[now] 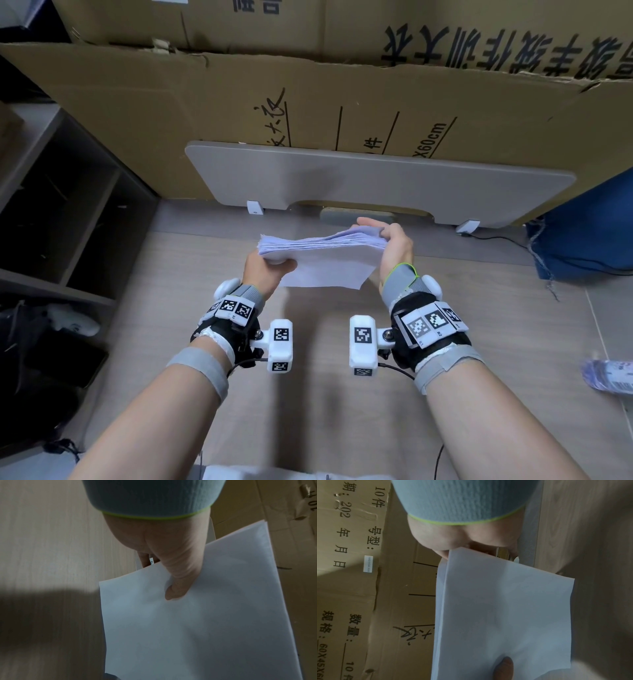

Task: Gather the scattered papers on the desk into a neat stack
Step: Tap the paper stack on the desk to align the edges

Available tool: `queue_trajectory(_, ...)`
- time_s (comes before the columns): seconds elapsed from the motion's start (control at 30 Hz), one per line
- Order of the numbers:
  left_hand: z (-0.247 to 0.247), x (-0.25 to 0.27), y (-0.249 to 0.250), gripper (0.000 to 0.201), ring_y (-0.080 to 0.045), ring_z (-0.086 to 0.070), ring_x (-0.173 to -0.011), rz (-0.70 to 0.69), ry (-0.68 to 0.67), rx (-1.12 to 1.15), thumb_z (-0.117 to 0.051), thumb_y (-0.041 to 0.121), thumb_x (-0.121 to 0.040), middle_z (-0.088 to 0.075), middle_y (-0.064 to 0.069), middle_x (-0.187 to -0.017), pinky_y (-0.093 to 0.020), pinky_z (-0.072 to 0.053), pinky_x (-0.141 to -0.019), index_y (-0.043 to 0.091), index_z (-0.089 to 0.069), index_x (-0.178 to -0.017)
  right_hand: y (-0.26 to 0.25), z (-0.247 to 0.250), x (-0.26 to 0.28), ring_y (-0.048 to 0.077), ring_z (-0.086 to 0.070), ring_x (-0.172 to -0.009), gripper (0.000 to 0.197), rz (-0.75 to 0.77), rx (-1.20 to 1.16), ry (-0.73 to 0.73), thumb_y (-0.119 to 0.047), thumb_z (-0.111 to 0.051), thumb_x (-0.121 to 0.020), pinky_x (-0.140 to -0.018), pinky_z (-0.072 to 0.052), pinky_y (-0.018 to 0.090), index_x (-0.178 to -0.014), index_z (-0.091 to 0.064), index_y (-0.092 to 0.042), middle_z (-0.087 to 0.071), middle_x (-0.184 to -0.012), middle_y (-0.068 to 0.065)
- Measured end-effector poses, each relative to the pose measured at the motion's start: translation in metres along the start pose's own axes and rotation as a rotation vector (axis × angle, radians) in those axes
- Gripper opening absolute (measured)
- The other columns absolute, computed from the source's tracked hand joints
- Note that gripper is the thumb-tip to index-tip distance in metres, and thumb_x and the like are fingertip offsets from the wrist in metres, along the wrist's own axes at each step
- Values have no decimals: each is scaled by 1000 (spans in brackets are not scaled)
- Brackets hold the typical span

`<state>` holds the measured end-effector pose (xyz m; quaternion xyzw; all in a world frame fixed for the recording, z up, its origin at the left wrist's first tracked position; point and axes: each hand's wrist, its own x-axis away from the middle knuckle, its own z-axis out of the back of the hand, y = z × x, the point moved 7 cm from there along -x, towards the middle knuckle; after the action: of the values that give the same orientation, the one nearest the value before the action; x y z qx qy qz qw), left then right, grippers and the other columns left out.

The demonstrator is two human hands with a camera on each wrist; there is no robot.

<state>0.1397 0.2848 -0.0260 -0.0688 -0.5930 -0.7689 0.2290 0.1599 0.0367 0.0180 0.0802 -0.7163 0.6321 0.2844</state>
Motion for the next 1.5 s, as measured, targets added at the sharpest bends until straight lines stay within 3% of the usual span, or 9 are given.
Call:
queue_trajectory(0.23,0,-3,-5,33,-21,-65,-83,29,8,30,-79,3,-74,-73,-9,-97,-32,-53,-77,6,-68,-105,-7,4,6,35,-62,-105,39,153,27,33,-18,-43,-69,-98,-46,53,-89,-76,-22,-73,-101,5)
queue_trajectory(0.4,-1,-2,-4,36,-19,-67,-84,12,-8,34,-78,1,-75,-74,-8,-99,-25,-53,-73,6,-68,-109,-8,8,9,24,-56,-81,37,171,-46,73,-16,-43,-69,-77,-43,36,-87,-75,-18,-66,-86,5)
queue_trajectory(0.5,-2,-2,-1,38,-17,-66,-84,7,-10,39,-78,0,-75,-73,-6,-99,-23,-51,-72,8,-68,-111,-8,9,8,23,-53,-75,40,173,-72,69,-13,-42,-66,-70,-39,32,-89,-74,-17,-63,-82,6)
queue_trajectory(0.67,-3,-1,2,35,-17,-66,-84,-15,-25,42,-77,-1,-75,-72,-6,-99,-26,-53,-76,14,-67,-105,-11,7,11,23,-56,-86,40,195,-59,21,-25,-47,-65,-77,-43,35,-94,-74,-22,-67,-92,1)
queue_trajectory(0.8,-2,0,3,33,-17,-66,-84,-7,-29,64,-78,-1,-76,-72,-5,-97,-24,-52,-73,15,-68,-103,-15,2,11,6,-59,-88,22,266,-26,-4,-30,-65,-82,-84,-45,20,-99,-72,-18,-67,-97,-10)
queue_trajectory(0.93,-2,3,7,31,-17,-65,-82,-23,-36,46,-78,0,-76,-71,-4,-96,-24,-52,-72,18,-67,-100,-13,2,5,-13,-57,-74,17,295,37,27,-25,-67,-86,-67,-41,1,-102,-70,-19,-65,-92,-19)
queue_trajectory(1.03,-2,5,12,36,-10,-62,-77,-52,-52,31,-79,0,-76,-68,3,-91,-24,-51,-72,27,-64,-95,-14,5,4,-9,-58,-76,18,311,45,50,-28,-68,-87,-68,-44,4,-102,-70,-20,-66,-92,-17)
queue_trajectory(1.3,1,-5,3,22,-20,-58,-76,51,3,44,-72,4,-68,-67,-3,-83,-23,-47,-65,6,-71,-90,-9,5,3,11,-64,-108,57,255,3,-97,-46,-76,-71,-95,-46,23,-120,-61,-22,-70,-113,-5)
queue_trajectory(1.5,-1,-17,8,24,-23,-55,-79,104,45,96,-59,-7,-76,-65,-4,-83,-29,-46,-70,15,-66,-83,3,7,9,3,-62,-98,81,237,55,-137,-60,-72,-55,-83,-48,10,-127,-56,-25,-67,-108,-9)
